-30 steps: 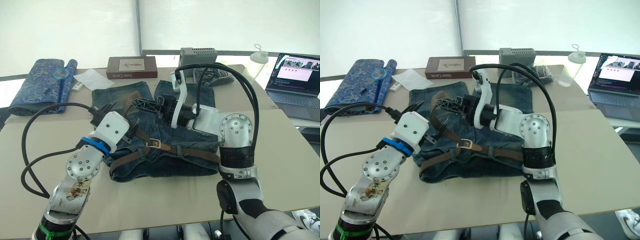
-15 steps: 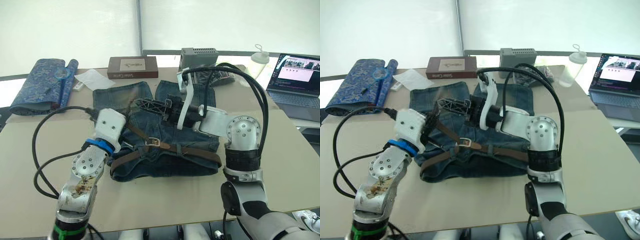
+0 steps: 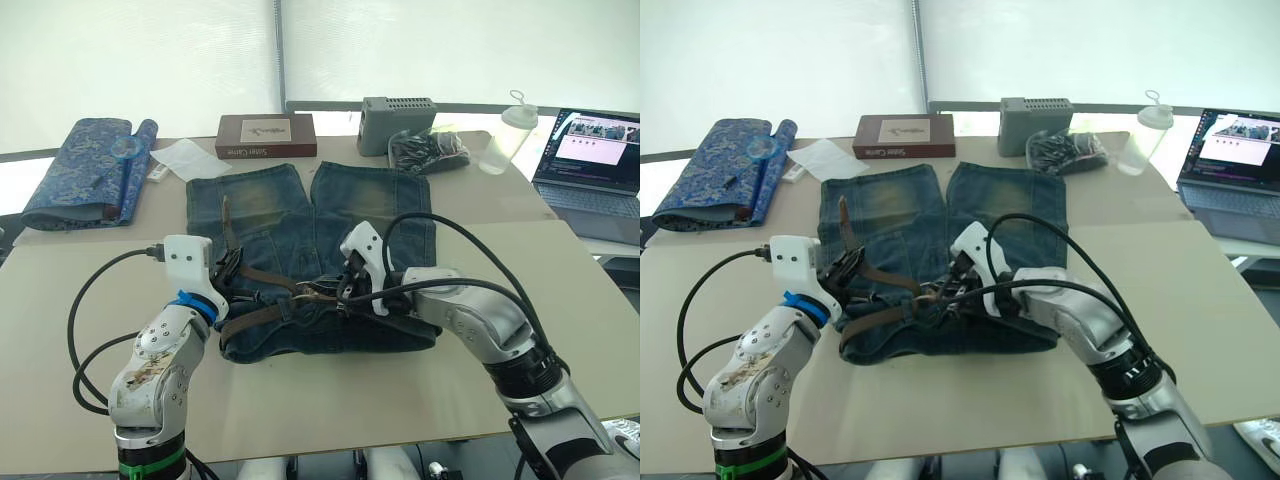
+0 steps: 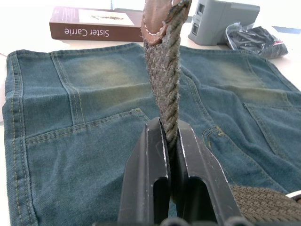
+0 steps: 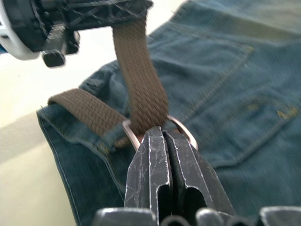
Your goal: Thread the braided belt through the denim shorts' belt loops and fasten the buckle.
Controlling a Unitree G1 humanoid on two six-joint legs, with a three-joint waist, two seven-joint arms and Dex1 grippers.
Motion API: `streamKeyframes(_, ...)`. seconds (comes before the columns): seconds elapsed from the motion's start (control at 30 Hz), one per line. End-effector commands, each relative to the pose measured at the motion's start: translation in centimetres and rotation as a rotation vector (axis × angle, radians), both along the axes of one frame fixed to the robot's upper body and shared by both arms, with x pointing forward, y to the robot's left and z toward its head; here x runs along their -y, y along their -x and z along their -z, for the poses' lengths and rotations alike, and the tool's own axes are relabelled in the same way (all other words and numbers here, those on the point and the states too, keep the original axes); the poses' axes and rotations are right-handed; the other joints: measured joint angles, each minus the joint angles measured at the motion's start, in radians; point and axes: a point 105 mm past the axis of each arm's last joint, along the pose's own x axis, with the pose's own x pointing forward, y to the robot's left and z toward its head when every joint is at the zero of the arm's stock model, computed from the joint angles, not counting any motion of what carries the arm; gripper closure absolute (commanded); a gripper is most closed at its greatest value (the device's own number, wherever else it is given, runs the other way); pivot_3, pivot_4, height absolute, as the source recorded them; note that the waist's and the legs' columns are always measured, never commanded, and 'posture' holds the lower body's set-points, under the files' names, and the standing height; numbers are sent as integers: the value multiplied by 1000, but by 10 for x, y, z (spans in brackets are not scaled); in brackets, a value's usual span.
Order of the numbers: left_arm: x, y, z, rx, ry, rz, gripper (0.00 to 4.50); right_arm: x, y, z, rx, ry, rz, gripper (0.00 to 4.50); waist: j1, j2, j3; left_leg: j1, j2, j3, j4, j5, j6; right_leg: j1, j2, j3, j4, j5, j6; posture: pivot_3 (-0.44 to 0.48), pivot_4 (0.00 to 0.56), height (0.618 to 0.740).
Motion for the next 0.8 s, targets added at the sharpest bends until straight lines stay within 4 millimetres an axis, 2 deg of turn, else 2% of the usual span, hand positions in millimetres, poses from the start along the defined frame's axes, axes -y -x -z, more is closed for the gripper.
streamKeyframes(0.03,1,2,-8,27,7,-2,4500,-5,1,-4,53,2,-32,4435,2,0,0,0,0,0,0,0,0,0,0,0,0,0,0,0,150,740)
streamKeyframes(0.17,-1,3,-7,22,12,-13,4500,-1,-2,-3,53,12,-18,4435,2,0,0,0,-1,0,0,0,0,0,-1,0,0,0,0,0,150,740)
streamKeyframes(0.33,0,5,-6,18,4,-15,4500,10,-11,-17,59,-30,28,4435,3,0,0,0,-1,-1,0,0,0,0,-1,0,0,0,0,0,150,740)
streamKeyframes(0.47,1,5,-5,19,-2,-12,4500,18,-20,-8,71,25,80,4435,5,0,0,0,-1,-1,0,0,0,0,-1,0,0,0,0,0,150,740)
streamKeyframes(0.57,2,5,-5,20,-3,-11,4500,16,-16,-1,77,61,53,4435,7,0,0,0,-1,-1,0,0,0,-1,-1,0,0,0,-1,0,150,740)
streamKeyframes(0.8,7,6,-3,22,-27,-1,4500,12,-6,1,70,76,-5,4435,8,0,0,0,-1,-1,0,0,0,-1,-1,0,0,0,-1,0,150,740)
